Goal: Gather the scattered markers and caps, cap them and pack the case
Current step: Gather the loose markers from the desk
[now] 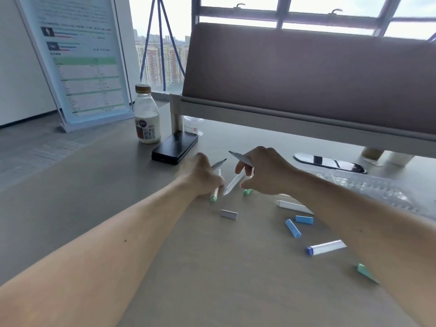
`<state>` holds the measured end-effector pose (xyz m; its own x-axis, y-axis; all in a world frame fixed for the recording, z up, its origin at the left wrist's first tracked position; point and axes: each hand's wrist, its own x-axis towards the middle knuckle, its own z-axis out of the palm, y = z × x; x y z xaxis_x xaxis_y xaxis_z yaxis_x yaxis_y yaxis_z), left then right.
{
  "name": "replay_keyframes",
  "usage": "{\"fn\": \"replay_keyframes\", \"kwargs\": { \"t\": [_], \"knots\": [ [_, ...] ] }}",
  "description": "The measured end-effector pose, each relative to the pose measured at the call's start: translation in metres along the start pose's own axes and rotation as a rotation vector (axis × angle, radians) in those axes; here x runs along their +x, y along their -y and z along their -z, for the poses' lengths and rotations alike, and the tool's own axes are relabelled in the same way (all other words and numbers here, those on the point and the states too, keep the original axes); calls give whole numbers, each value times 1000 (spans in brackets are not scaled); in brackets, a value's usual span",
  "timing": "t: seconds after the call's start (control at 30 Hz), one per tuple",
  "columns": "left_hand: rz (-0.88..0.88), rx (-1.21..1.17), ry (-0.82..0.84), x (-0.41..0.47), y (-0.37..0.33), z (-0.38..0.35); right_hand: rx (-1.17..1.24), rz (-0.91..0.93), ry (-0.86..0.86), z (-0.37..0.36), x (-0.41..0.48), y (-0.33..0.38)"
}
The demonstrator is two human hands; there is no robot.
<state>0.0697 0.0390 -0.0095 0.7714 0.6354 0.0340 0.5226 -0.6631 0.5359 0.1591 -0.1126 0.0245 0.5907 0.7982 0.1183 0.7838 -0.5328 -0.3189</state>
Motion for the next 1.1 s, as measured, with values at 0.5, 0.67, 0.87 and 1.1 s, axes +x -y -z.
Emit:
{"fn": "replay_keyframes", "kwargs": {
  "t": [0.5, 0.67, 0.87, 1.1],
  "knots": [
    [-155, -621, -288, -32, 39, -7, -145, 55, 70, -23, 28, 1],
    [-209, -803, -308, -32, 45, -9, -291, 124, 97, -30, 36, 4],
    [-240, -864, -248, -34, 47, -8, -32, 55, -80, -39, 37, 13],
    [-233, -874, -141, -31, 48, -7, 626, -82, -422, 0, -55, 24]
  ]
}}
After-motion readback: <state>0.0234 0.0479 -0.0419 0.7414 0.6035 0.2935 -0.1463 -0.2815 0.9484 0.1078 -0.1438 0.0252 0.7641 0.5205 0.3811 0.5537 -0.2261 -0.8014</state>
